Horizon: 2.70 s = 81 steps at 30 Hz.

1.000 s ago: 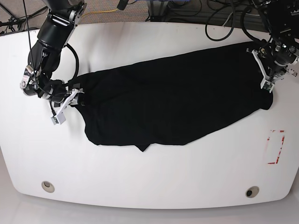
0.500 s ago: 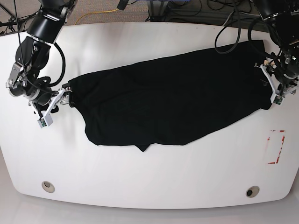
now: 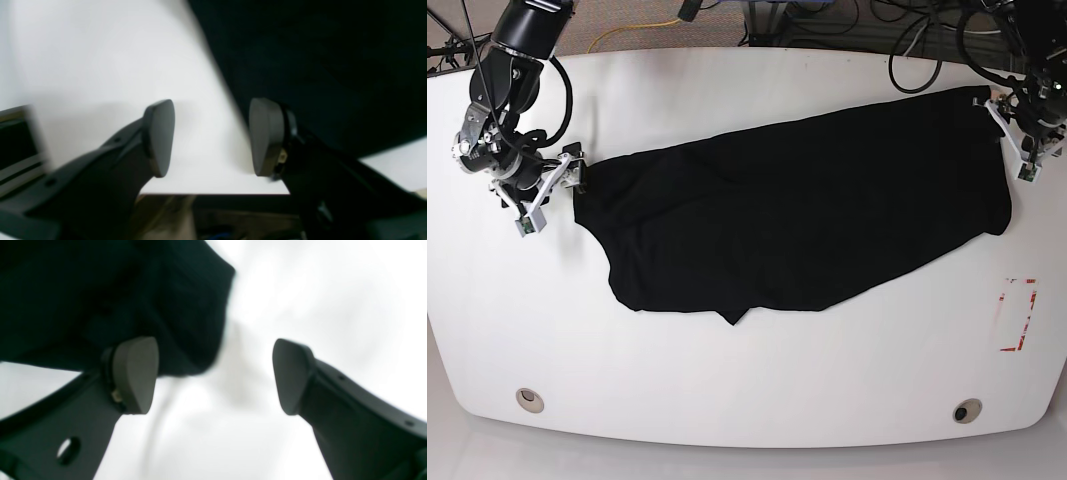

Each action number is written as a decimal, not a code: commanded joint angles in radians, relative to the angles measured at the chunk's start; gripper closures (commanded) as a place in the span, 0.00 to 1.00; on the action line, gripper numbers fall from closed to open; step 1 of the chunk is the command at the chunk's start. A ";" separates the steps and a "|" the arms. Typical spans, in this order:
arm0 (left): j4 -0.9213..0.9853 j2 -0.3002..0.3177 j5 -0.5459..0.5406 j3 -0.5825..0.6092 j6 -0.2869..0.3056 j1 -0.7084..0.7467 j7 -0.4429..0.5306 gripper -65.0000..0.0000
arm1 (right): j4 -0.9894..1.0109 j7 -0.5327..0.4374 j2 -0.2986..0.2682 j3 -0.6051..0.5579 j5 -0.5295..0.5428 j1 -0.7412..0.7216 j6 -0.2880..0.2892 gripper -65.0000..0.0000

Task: Fold the T-shirt properly
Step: 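Adjust the right gripper's hold on the shirt corner, then open it, then regrasp the shirt corner with the right gripper and pull both grippers back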

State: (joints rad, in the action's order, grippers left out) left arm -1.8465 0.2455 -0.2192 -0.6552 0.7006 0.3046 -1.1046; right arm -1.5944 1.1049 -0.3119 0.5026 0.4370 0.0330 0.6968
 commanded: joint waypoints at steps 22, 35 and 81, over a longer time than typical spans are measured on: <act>0.120 -0.054 0.062 -0.030 -0.002 0.021 0.079 0.58 | 0.139 -0.042 -0.002 0.001 -0.002 -0.041 0.001 0.39; 0.186 -0.053 0.062 -0.028 -0.002 0.020 0.116 0.97 | 0.133 -0.039 0.035 0.001 -0.005 -0.026 0.001 1.00; -0.048 0.140 0.027 0.065 -0.002 -0.078 0.044 0.51 | -0.398 0.096 0.104 0.187 0.000 0.235 0.001 0.25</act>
State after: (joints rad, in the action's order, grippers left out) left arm -1.8751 0.3695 -0.1829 -0.5816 0.7006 0.2501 -1.0695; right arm -1.9755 1.2171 -0.1936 0.7048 0.4244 0.2989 0.6979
